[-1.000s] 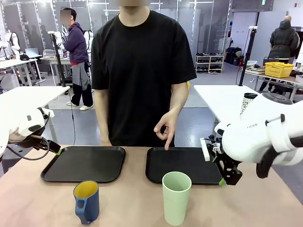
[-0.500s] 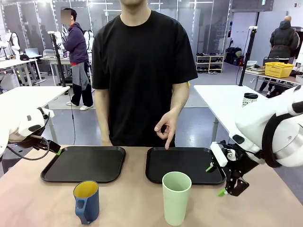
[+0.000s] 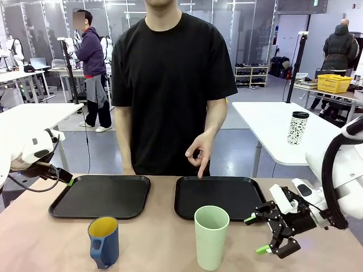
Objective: Sort and store the cups by type.
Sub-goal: Pick up the Reusable plastic cup.
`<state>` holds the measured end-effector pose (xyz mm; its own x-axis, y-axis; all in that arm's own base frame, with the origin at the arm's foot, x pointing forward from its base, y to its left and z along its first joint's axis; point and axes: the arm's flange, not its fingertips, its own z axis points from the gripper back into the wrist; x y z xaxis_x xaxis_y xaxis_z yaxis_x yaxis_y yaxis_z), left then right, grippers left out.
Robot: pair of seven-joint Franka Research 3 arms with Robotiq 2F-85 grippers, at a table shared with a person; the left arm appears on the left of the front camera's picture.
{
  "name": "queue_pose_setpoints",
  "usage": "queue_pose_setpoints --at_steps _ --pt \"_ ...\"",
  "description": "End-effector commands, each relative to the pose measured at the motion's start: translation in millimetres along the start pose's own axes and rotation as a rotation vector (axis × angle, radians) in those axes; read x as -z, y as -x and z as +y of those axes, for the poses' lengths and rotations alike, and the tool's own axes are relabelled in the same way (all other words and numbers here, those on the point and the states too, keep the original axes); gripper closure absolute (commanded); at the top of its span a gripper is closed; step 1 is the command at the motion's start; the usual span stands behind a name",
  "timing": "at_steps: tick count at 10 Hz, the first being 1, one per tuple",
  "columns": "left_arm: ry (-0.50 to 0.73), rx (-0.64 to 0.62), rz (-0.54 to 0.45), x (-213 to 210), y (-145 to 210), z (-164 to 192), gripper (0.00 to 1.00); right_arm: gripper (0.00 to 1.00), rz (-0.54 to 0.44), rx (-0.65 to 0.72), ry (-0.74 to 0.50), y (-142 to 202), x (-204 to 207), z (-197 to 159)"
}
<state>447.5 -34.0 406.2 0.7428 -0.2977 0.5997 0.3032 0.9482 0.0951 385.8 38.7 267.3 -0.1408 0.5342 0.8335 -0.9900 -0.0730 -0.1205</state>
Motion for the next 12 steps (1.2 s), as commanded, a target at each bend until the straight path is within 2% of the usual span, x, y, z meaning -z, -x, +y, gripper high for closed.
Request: queue_pose_setpoints --at_steps 1,2,3,6,7,8,10,12 --pt "-0.004 0.004 0.000 0 0 1 0.00 0.00 -0.041 -0.004 0.006 10 13 -14" --pt "-0.004 0.004 0.000 0 0 1 0.00 0.00 -0.049 0.102 0.110 6 12 -27" --pt "-0.004 0.004 0.000 0 0 1 0.00 0.00 -0.023 0.020 -0.004 4 5 -3" --pt "-0.004 0.004 0.000 0 0 1 0.00 0.00 -0.034 0.048 0.019 6 8 -11" --pt "-0.004 0.004 0.000 0 0 1 0.00 0.00 -0.061 -0.028 -0.049 6 18 -7" --pt "-0.004 0.004 0.000 0 0 1 0.00 0.00 -0.044 -0.024 -0.094 8 27 -2" --pt "-0.004 0.004 0.000 0 0 1 0.00 0.00 -0.123 -0.044 -0.080 4 36 6" --pt "-0.004 0.004 0.000 0 0 1 0.00 0.00 -0.159 -0.028 -0.097 0 43 11"
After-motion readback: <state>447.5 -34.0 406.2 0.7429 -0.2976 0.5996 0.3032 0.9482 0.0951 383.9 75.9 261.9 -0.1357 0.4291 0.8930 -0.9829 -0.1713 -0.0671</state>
